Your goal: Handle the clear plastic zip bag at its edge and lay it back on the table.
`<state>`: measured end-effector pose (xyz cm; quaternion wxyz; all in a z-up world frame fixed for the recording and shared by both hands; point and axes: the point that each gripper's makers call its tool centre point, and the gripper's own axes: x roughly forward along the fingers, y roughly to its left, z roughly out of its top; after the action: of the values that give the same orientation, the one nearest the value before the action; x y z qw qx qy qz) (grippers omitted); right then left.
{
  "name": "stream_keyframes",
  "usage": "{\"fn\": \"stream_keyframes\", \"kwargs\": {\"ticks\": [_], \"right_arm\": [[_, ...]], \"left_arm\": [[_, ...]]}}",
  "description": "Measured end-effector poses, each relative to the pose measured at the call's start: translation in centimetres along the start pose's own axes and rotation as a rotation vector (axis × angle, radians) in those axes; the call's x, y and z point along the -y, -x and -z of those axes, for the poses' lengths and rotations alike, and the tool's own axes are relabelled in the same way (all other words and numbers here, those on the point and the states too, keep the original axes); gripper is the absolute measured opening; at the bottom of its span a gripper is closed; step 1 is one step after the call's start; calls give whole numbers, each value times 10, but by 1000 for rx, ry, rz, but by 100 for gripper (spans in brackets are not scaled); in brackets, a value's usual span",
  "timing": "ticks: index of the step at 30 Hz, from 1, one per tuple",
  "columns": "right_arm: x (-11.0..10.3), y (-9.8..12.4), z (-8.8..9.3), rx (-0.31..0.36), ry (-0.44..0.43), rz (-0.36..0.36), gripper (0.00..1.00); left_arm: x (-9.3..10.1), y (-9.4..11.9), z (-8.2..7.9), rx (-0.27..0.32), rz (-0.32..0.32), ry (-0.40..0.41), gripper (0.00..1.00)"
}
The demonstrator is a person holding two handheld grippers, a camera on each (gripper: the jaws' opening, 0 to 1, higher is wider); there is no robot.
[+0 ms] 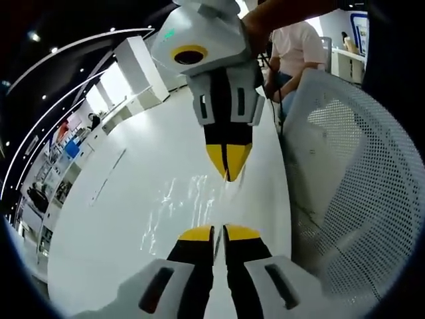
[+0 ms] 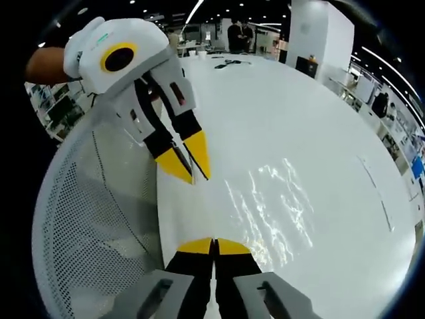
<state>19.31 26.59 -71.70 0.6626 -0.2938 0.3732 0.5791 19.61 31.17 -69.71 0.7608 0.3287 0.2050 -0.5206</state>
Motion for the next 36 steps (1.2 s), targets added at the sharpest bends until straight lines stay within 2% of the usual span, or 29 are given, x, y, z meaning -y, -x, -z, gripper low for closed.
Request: {"fn": "stream_keyframes", "kwargs": {"ticks": [4, 6, 11, 15, 26, 29, 36], "right_arm": [[1, -1, 1, -1, -14, 2, 0], [1, -2, 1, -3, -18, 1, 0], [1, -3, 0, -7, -22, 2, 0], [-1, -4, -2, -9, -20, 2, 0], [4, -5, -3, -13, -21, 8, 0], [6, -5, -5, -5, -19, 11, 0], [2, -3, -13, 12, -8, 9, 0]], "left_arm": [[-1, 0, -1, 3, -6, -7, 17], [-1, 1, -4, 10, -6, -17, 19], [3, 2, -16, 53, 8, -61, 18], [7, 1, -21, 62, 18, -83, 15], [11, -2, -26, 70, 29, -120, 9], [13, -3, -25, 60, 38, -132, 6], [16, -5, -26, 43, 39, -156, 7]]}}
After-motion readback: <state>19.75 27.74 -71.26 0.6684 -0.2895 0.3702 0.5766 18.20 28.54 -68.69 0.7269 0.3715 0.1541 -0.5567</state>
